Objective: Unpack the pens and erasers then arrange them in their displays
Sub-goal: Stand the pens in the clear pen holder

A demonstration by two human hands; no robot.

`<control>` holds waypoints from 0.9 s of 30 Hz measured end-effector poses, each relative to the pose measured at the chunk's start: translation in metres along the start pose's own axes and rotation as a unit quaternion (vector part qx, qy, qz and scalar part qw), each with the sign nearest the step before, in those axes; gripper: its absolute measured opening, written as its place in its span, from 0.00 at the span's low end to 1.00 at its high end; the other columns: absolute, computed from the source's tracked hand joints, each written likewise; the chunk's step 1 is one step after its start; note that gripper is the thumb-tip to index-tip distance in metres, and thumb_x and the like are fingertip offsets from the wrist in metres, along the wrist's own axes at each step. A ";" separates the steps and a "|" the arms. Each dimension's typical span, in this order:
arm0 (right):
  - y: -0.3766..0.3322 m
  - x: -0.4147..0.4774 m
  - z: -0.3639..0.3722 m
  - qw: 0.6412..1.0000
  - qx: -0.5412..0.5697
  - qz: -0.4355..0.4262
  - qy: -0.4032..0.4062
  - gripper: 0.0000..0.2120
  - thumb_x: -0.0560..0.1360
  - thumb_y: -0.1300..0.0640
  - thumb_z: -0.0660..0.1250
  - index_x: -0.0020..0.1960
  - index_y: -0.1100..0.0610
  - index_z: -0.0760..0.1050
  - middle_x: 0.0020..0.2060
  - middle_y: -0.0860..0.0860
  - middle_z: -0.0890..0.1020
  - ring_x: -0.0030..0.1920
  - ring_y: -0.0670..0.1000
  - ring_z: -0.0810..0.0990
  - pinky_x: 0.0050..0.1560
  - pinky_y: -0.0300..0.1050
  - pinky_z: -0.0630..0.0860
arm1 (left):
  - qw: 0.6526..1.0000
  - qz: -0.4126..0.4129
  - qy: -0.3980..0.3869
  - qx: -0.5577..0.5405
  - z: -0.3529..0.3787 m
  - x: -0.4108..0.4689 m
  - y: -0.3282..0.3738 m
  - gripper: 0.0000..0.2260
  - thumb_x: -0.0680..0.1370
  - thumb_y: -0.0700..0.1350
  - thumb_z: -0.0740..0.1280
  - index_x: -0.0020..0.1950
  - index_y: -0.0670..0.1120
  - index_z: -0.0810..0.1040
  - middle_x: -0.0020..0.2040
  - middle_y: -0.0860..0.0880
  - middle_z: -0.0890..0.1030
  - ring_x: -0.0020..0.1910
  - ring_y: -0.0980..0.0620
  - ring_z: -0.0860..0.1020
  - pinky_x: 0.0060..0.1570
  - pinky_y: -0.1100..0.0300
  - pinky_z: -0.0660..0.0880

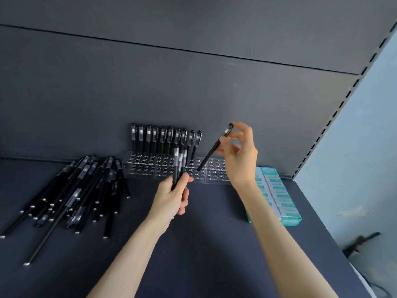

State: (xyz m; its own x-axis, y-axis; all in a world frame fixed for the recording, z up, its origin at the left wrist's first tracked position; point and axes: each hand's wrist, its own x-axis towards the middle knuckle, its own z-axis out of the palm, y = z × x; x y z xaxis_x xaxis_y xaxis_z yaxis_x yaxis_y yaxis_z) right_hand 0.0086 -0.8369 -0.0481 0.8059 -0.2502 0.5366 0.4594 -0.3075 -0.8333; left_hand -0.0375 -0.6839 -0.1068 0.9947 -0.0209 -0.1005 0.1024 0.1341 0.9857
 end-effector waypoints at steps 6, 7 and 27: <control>0.014 0.021 0.017 0.996 -0.067 -0.057 0.009 0.16 0.77 0.63 0.63 0.62 0.52 0.68 0.43 0.40 0.76 0.37 0.56 0.80 0.46 0.52 0.78 | 0.999 0.016 0.006 -0.030 0.000 0.004 -0.012 0.13 0.80 0.54 0.60 0.50 0.46 0.77 0.26 0.52 0.67 0.21 0.55 0.60 0.20 0.64 0.56; 0.017 0.022 0.019 0.996 -0.071 -0.062 0.008 0.16 0.77 0.63 0.63 0.63 0.52 0.68 0.44 0.40 0.76 0.37 0.56 0.80 0.46 0.52 0.78 | 0.999 0.018 0.003 -0.033 0.001 0.004 -0.013 0.13 0.80 0.54 0.60 0.50 0.46 0.77 0.26 0.52 0.67 0.21 0.55 0.60 0.20 0.64 0.56; 0.036 0.007 0.030 0.978 -0.189 -0.080 -0.036 0.15 0.75 0.64 0.66 0.61 0.56 0.74 0.45 0.49 0.81 0.40 0.51 0.79 0.44 0.52 0.78 | 0.997 0.015 0.000 -0.070 0.004 0.004 -0.012 0.11 0.79 0.52 0.63 0.48 0.46 0.78 0.27 0.51 0.67 0.21 0.55 0.60 0.20 0.63 0.58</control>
State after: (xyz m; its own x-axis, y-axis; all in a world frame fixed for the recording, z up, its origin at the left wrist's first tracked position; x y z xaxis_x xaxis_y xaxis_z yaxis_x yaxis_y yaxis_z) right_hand 0.0418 -0.8222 -0.0786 0.7646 -0.1102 0.6350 0.4222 -0.6588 -0.6227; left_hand -0.0346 -0.6895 -0.1182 0.9974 -0.0145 -0.0711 0.0723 0.2720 0.9596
